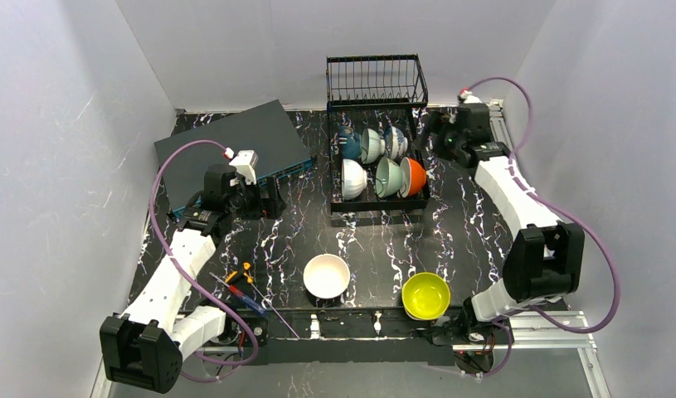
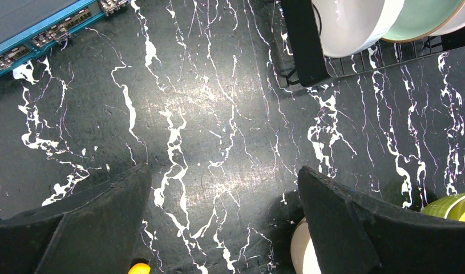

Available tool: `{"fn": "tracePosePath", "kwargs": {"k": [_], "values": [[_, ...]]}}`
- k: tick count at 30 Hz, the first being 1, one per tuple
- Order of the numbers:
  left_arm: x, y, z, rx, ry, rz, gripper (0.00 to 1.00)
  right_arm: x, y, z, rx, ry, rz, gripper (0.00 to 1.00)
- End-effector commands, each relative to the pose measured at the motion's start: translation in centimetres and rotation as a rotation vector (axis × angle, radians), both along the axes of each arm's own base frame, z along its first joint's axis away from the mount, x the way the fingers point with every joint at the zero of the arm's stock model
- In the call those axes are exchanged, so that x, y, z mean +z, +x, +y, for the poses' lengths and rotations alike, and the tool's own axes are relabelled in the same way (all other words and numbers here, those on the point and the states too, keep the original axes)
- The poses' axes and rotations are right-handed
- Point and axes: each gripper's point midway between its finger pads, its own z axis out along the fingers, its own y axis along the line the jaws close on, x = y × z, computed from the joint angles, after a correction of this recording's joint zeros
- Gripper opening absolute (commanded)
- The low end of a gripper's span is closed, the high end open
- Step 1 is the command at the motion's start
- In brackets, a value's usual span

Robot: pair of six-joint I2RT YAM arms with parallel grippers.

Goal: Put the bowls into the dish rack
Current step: Adjust the dish rack at the center of the board.

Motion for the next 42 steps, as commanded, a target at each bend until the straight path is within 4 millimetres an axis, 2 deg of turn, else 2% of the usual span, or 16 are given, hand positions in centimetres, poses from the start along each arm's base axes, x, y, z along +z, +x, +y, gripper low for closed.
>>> {"fn": "tracePosePath", "kwargs": {"k": [1, 2, 3, 8, 11, 15, 21, 23, 26, 31, 33, 42], "values": [[0.2, 0.0, 0.4, 0.011, 0.015, -0.013, 0.98, -2.3, -2.2, -3.6, -0.059, 0.094, 0.077, 0.98], [0.1, 0.0, 0.4, 0.01, 0.014, -0.009, 0.98, -2.4, -2.3, -3.8, -0.062, 0.108, 0.069, 0.97], [0.0, 0.1, 0.4, 0.009, 0.014, -0.005, 0.98, -3.7, -3.1, -4.3, -0.074, 0.113, 0.094, 0.96], [-0.1, 0.1, 0.2, 0.005, 0.01, -0.001, 0.98, -7.9, -5.9, -5.2, -0.083, 0.122, 0.187, 0.89], [-0.1, 0.0, 0.3, 0.007, 0.011, -0.001, 0.98, -9.5, -7.1, -4.9, -0.065, 0.136, 0.211, 0.84], [0.0, 0.1, 0.2, 0.004, 0.01, -0.005, 0.98, -11.2, -7.6, -4.1, -0.033, 0.165, 0.236, 0.71], [0.0, 0.0, 0.3, 0.006, 0.01, -0.006, 0.98, -12.7, -7.1, -2.9, 0.029, 0.201, 0.297, 0.33], [0.1, 0.1, 0.3, 0.006, 0.011, -0.007, 0.98, -13.0, -7.2, -2.8, 0.039, 0.202, 0.311, 0.25], [0.1, 0.0, 0.3, 0.007, 0.012, -0.006, 0.98, -13.3, -7.9, -2.6, 0.053, 0.205, 0.327, 0.21], [0.1, 0.0, 0.3, 0.006, 0.01, -0.009, 0.98, -13.4, -10.2, -2.0, 0.087, 0.233, 0.362, 0.05], [0.1, 0.1, 0.2, 0.003, 0.008, -0.009, 0.98, -13.6, -11.2, -1.6, 0.099, 0.252, 0.378, 0.02], [0.2, 0.0, 0.1, -0.001, 0.001, -0.007, 0.98, -13.9, -16.3, 1.2, 0.17, 0.283, 0.449, 0.01]]}}
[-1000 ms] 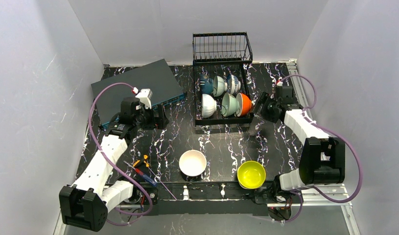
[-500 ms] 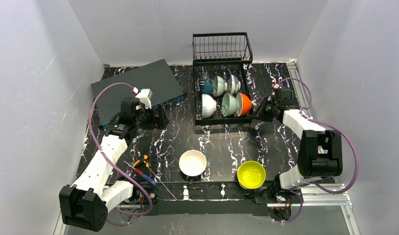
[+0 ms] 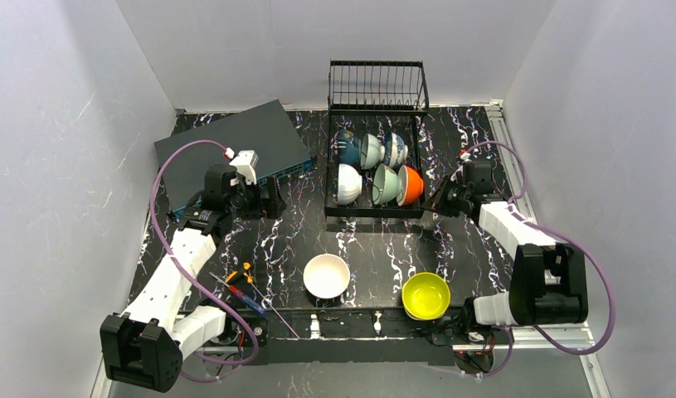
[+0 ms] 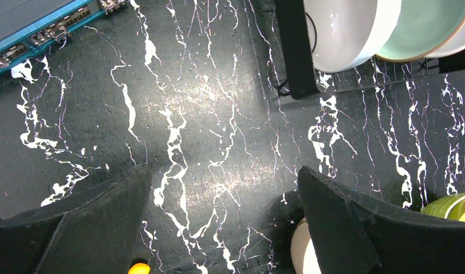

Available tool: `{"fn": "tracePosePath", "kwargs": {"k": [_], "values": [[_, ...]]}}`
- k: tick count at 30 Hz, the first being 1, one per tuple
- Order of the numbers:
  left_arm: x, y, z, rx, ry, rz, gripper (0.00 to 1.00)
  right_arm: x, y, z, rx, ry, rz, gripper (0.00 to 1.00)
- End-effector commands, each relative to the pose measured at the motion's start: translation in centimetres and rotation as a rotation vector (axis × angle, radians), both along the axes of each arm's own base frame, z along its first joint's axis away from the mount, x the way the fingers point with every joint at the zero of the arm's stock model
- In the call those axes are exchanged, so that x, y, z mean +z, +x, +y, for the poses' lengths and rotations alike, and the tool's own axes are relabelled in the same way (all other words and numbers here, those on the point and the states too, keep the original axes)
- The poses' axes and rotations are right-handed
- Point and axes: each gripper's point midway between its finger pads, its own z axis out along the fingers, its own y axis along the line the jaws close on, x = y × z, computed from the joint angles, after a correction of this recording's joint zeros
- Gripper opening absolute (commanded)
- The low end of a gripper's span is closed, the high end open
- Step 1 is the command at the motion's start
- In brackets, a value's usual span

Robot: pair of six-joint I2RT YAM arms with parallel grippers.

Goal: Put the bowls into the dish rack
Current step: Adjust the dish rack at the center of the board.

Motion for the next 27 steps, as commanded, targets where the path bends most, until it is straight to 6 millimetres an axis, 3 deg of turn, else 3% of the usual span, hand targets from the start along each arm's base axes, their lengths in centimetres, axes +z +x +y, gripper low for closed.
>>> {"fn": "tracePosePath", "kwargs": {"k": [1, 7, 12, 18, 23, 27], "values": [[0.3, -0.1, 0.1, -0.003, -0.001, -0.012, 0.98, -0.3, -6.0, 4.2, 0.14, 0.116, 0.143, 0.01], [0.4, -0.2, 0.1, -0.003, -0.002, -0.012, 0.98, -0.4, -9.5, 6.8, 0.187, 0.139, 0.189, 0.01], [0.4, -0.3, 0.2, 0.002, 0.002, -0.012, 0.98, 0.5, -11.3, 7.6, 0.203, 0.144, 0.184, 0.04], [0.3, -0.4, 0.2, 0.002, 0.003, -0.01, 0.98, 2.1, -10.6, 7.0, 0.214, 0.089, 0.143, 0.44], [0.1, -0.6, -0.1, -0.008, -0.014, 0.006, 0.98, 3.5, -9.5, 6.8, 0.23, 0.05, 0.092, 0.6], [-0.2, -0.8, -0.7, -0.014, -0.054, 0.03, 0.98, 4.3, -8.9, 6.7, 0.237, 0.035, 0.062, 0.66]]}}
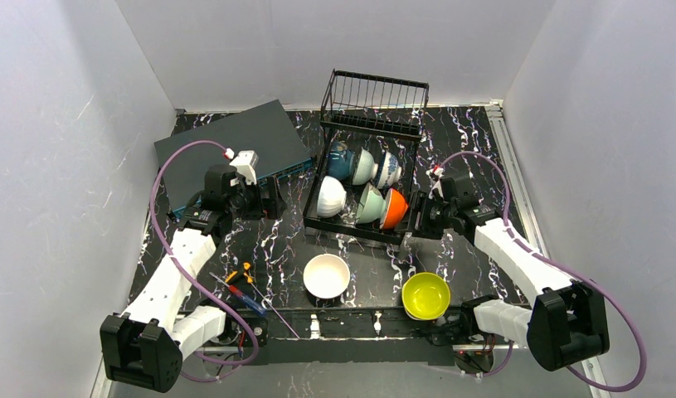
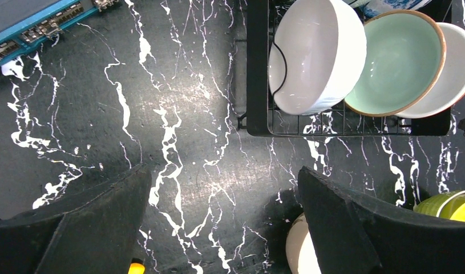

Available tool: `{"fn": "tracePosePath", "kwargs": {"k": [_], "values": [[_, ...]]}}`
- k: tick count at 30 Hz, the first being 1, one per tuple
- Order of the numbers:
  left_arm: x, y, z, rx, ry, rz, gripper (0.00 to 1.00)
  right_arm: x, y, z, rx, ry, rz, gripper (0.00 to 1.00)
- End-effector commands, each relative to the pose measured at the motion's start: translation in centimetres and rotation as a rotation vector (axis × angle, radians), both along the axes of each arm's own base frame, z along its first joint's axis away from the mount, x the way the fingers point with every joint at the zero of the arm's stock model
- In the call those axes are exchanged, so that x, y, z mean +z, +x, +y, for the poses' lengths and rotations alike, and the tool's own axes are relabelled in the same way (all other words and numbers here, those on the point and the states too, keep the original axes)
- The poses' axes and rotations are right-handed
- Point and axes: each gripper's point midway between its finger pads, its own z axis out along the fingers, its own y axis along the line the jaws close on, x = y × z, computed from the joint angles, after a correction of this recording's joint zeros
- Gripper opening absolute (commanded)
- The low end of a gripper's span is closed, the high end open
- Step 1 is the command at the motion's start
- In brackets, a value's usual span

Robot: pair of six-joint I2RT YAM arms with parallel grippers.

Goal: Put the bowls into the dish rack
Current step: Adjust the dish rack at the center of the board.

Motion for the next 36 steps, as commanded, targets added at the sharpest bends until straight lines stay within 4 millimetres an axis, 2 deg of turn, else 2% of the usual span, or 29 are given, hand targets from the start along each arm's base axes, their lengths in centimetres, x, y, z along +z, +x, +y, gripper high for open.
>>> {"fn": "tracePosePath", "kwargs": {"k": [1, 6, 10, 13, 19, 24, 30, 33, 36], "values": [[-0.3, -0.9, -0.9, -0.018, -0.061, 0.037, 0.98, 2.3, 1.0, 0.0, 0.025, -0.013, -0.072, 0.68], [-0.9, -1.7, -2.3, -0.014, -0.166, 0.114, 0.98, 3.6, 2.3, -0.4, 0.006, -0.04, -0.14, 0.74], [-1.5, -2.5, -3.8, 0.005, -0.293, 0.187, 0.96, 4.2, 4.1, -1.0, -0.034, -0.078, -0.184, 0.77], [-2.0, -2.9, -4.9, 0.024, -0.388, 0.235, 0.95, 4.7, 6.3, -1.3, -0.06, -0.07, -0.224, 0.77], [-3.2, -3.6, -6.4, 0.052, -0.52, 0.293, 0.93, 6.7, 12.0, -3.0, -0.181, 0.006, -0.346, 0.74], [-4.3, -4.0, -7.0, 0.075, -0.58, 0.323, 0.92, 5.8, 15.6, -4.4, -0.233, 0.014, -0.347, 0.7], [-5.4, -4.1, -7.6, 0.11, -0.595, 0.381, 0.88, 4.5, 18.7, -5.2, -0.244, 0.006, -0.353, 0.63], [-5.9, -4.0, -8.2, 0.108, -0.603, 0.399, 0.83, 4.6, 20.4, -4.9, -0.238, 0.028, -0.403, 0.6], [-5.9, -3.4, -8.9, 0.112, -0.651, 0.398, 0.8, 3.3, 21.3, -4.1, -0.207, 0.049, -0.372, 0.52]]}}
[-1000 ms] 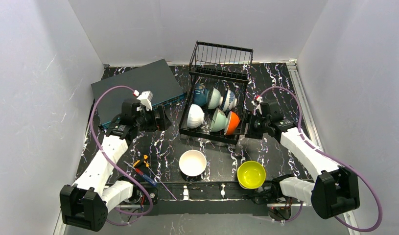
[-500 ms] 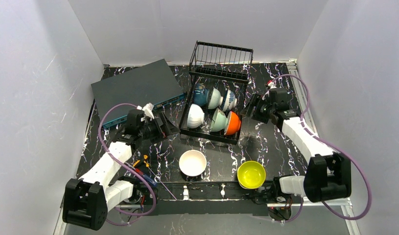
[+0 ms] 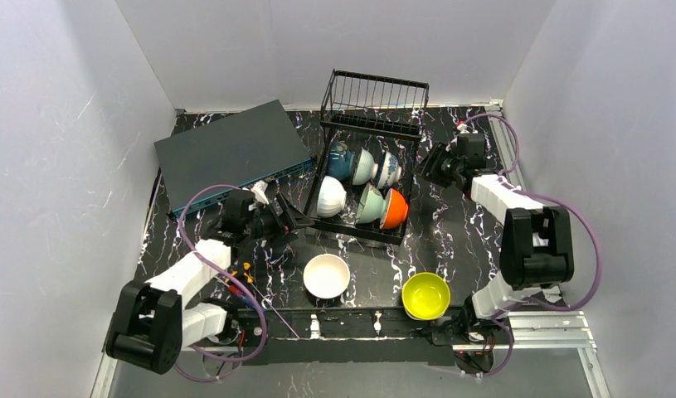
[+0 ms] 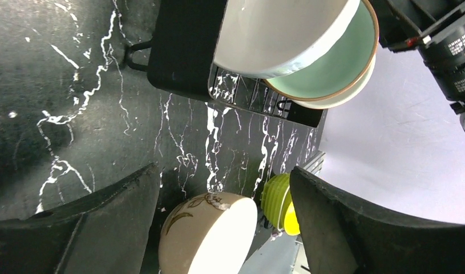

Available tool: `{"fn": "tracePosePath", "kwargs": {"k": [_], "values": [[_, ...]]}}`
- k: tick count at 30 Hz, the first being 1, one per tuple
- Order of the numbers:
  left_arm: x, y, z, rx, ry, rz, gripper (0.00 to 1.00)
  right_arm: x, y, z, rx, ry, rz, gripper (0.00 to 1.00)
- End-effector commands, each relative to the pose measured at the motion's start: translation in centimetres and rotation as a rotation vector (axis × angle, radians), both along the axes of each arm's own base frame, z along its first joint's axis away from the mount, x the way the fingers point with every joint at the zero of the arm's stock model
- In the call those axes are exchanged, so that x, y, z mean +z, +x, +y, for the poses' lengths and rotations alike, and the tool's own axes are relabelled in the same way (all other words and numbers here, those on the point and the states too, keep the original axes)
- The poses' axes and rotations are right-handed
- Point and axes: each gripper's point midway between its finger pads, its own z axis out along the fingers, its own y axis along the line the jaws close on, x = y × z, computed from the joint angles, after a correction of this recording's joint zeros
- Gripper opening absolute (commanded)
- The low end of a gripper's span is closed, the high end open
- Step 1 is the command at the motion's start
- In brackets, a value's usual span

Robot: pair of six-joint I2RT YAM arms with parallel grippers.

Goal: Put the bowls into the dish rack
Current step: Adjust the dish rack at the center of the board.

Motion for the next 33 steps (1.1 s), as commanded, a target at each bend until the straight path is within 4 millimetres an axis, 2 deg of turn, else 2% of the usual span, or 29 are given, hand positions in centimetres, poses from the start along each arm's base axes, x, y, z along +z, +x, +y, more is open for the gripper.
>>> {"fn": "tracePosePath", "kwargs": {"k": [1, 8, 14, 20, 23, 28, 29, 33], "values": [[0.3, 0.7, -1.2, 0.011, -0.077, 0.0, 0.8, 2.0, 3.7, 1.2, 0.055, 0.04, -0.113, 0.49], [-0.1, 2.1, -2.6, -0.008, -0.114, 0.019, 0.71, -0.9, 3.7, 1.4, 0.086, 0.025, -0.046, 0.45], [-0.6, 3.6, -3.4, -0.015, -0.112, 0.019, 0.63, -1.5, 2.4, 0.7, 0.087, -0.023, -0.007, 0.14], [-1.6, 5.3, -4.0, -0.03, -0.091, 0.036, 0.44, -2.1, 0.2, 0.8, 0.102, -0.014, 0.049, 0.02], [-1.8, 5.9, -4.3, -0.045, -0.087, 0.033, 0.26, -2.4, -1.2, 0.7, 0.104, -0.01, 0.082, 0.01], [-1.8, 7.0, -4.5, -0.067, -0.074, 0.022, 0.04, -3.3, -3.9, 0.0, 0.102, -0.02, 0.149, 0.01], [-1.8, 7.2, -4.4, -0.072, -0.068, 0.022, 0.0, -3.2, -4.4, -0.1, 0.106, -0.006, 0.16, 0.01], [-2.1, 8.0, -3.5, -0.082, 0.0, 0.035, 0.0, -2.9, -6.5, -0.3, 0.114, 0.024, 0.189, 0.01]]}}
